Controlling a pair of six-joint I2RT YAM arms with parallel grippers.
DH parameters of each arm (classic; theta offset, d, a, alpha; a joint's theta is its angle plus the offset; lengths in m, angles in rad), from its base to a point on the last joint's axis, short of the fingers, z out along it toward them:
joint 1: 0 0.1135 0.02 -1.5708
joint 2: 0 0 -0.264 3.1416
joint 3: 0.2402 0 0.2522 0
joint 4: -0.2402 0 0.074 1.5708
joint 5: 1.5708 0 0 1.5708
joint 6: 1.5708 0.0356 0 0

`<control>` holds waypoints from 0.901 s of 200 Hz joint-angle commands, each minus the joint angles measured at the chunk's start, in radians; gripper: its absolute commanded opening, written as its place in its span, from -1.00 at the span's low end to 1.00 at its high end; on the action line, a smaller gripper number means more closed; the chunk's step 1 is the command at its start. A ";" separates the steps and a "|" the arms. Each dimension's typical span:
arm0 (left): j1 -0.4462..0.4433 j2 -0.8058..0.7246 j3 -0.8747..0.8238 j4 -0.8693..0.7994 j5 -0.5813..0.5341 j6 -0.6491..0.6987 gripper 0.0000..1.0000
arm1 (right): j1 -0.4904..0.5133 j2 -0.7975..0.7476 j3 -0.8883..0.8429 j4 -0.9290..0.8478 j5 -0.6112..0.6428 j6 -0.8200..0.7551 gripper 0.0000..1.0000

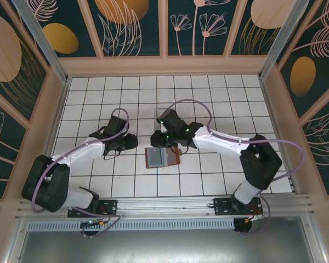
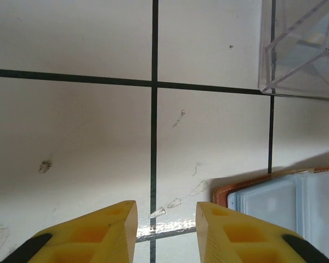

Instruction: Take the credit cards out of the card holder

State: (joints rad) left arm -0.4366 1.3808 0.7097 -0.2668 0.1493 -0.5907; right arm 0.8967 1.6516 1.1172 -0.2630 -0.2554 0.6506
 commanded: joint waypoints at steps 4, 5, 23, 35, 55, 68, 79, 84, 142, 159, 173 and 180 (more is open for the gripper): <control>0.004 -0.007 -0.029 -0.013 0.044 0.028 -0.29 | 0.029 0.069 -0.001 0.051 -0.080 0.090 -0.43; 0.004 -0.008 -0.030 -0.011 0.045 0.027 -0.29 | 0.030 0.071 0.000 0.050 -0.080 0.091 -0.43; 0.005 -0.008 -0.041 0.003 0.061 0.029 -0.28 | 0.040 0.106 0.009 0.052 -0.084 0.097 -0.36; 0.005 -0.006 -0.042 0.004 0.064 0.027 -0.28 | 0.044 0.127 0.010 0.059 -0.092 0.101 -0.32; 0.004 -0.009 -0.046 0.010 0.069 0.026 -0.28 | 0.047 0.160 0.021 0.062 -0.114 0.096 -0.29; 0.005 -0.008 -0.047 0.012 0.070 0.026 -0.29 | 0.048 0.175 0.027 0.059 -0.112 0.093 -0.27; 0.005 -0.006 -0.044 0.012 0.070 0.026 -0.28 | 0.048 0.189 0.032 0.058 -0.117 0.090 -0.27; 0.005 -0.008 -0.044 0.011 0.070 0.025 -0.29 | 0.049 0.195 0.034 0.056 -0.117 0.089 -0.27; 0.004 -0.013 -0.042 0.008 0.067 0.028 -0.29 | 0.049 0.242 0.050 0.080 -0.128 0.082 -0.25; 0.004 -0.016 -0.042 0.008 0.065 0.025 -0.30 | 0.050 0.253 0.055 0.082 -0.130 0.081 -0.25; 0.004 -0.020 -0.040 0.009 0.062 0.023 -0.30 | 0.050 0.260 0.060 0.082 -0.129 0.078 -0.24; 0.004 -0.019 -0.038 0.008 0.061 0.023 -0.30 | 0.049 0.264 0.062 0.079 -0.126 0.075 -0.24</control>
State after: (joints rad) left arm -0.4366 1.3808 0.6724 -0.2653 0.2050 -0.5797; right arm 0.9382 1.8923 1.1461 -0.2047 -0.3710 0.7242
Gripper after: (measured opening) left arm 0.354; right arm 0.377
